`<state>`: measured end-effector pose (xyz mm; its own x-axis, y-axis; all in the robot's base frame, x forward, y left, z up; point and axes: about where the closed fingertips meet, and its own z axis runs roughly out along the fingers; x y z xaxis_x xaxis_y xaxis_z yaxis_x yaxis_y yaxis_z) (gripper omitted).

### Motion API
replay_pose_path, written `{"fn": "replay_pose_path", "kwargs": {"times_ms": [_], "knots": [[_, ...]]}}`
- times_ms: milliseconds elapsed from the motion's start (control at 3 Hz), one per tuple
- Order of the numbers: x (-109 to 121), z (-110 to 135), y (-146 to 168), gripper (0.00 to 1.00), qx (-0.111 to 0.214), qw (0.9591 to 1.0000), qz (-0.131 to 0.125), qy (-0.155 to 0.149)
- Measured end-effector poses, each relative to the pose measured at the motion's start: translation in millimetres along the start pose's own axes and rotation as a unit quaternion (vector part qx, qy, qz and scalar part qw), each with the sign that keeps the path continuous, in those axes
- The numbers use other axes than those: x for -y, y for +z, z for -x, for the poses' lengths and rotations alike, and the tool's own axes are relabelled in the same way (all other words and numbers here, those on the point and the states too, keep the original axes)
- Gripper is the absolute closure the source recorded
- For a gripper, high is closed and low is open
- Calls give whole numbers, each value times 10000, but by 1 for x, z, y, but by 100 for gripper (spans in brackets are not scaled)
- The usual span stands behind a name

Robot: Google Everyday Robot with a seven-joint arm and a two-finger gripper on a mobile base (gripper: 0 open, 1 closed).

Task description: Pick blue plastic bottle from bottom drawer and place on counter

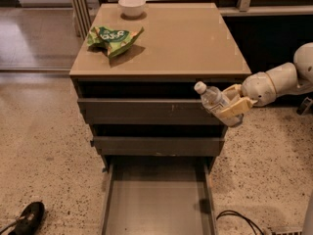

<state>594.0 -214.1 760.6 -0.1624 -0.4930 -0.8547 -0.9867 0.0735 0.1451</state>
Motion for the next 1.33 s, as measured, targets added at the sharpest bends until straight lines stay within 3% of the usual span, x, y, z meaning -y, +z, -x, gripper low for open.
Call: {"fn": "replay_pose_path", "kwargs": {"times_ms": [333, 667, 1333], "knots": [[1, 1, 1, 100, 5, 10000, -8, -5], [10, 28, 0, 100, 80, 9997, -44, -242], [43, 101, -25, 100, 110, 9962, -419, -750]]}}
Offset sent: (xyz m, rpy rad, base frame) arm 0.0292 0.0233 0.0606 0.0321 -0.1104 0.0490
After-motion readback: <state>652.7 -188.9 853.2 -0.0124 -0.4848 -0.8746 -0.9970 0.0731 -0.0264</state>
